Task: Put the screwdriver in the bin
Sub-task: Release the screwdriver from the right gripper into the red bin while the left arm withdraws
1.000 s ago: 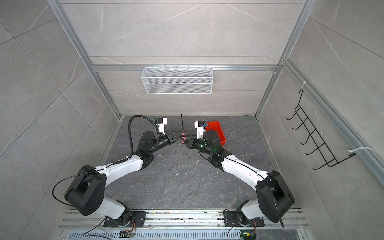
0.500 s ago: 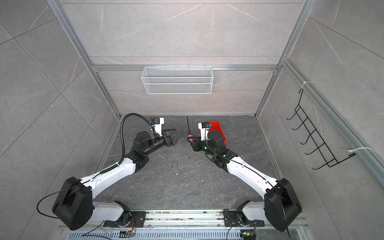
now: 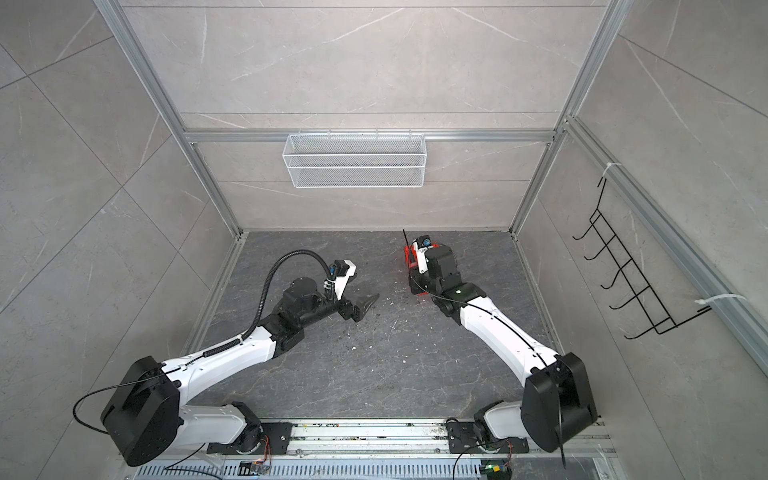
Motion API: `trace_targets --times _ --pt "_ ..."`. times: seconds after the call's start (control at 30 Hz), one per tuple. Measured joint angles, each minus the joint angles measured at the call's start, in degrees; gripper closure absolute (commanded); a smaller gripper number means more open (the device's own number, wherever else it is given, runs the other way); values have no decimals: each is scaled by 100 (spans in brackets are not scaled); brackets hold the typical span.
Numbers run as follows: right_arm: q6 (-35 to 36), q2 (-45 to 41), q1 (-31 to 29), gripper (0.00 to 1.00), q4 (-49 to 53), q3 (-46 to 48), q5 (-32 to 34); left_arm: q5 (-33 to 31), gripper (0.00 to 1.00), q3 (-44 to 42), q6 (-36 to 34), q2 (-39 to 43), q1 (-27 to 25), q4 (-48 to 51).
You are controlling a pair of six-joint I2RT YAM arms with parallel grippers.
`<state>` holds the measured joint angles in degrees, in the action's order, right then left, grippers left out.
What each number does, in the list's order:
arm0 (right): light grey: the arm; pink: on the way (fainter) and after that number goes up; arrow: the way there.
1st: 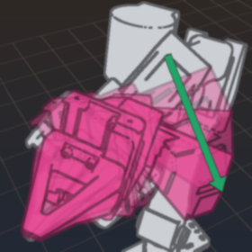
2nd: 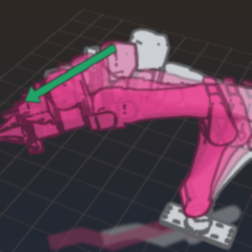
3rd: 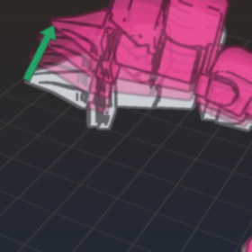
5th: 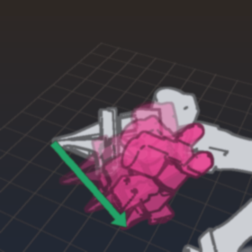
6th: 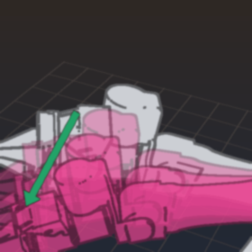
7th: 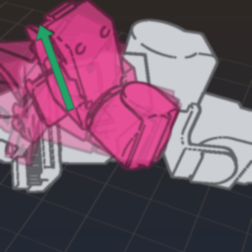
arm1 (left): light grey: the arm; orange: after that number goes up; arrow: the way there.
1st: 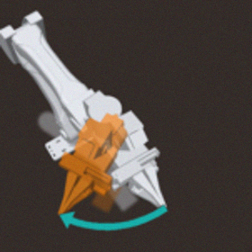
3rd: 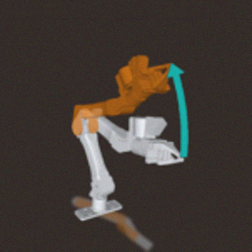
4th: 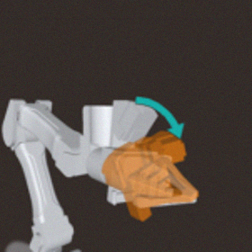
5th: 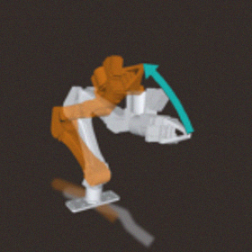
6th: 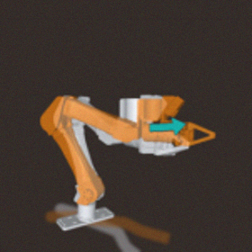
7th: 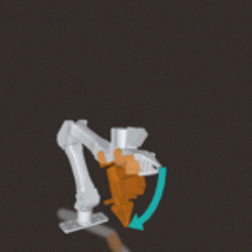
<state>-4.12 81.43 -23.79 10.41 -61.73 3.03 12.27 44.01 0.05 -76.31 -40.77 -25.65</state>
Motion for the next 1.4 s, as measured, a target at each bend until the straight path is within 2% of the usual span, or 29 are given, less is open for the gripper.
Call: trace_targets --times 0.23,0.43,0.77,1.4 --pt "247 1064 411 100 568 -743 116 -22 0 24 -758 -514 -461 96" --pt "249 1961 669 100 1126 -1561 216 -28 0 103 -981 -750 -664 153" --pt "264 3119 839 100 2044 -2640 212 -164 0 103 -951 -752 -675 109" --pt "289 4271 839 100 2828 -3720 216 -341 0 31 -861 -752 -675 -184"
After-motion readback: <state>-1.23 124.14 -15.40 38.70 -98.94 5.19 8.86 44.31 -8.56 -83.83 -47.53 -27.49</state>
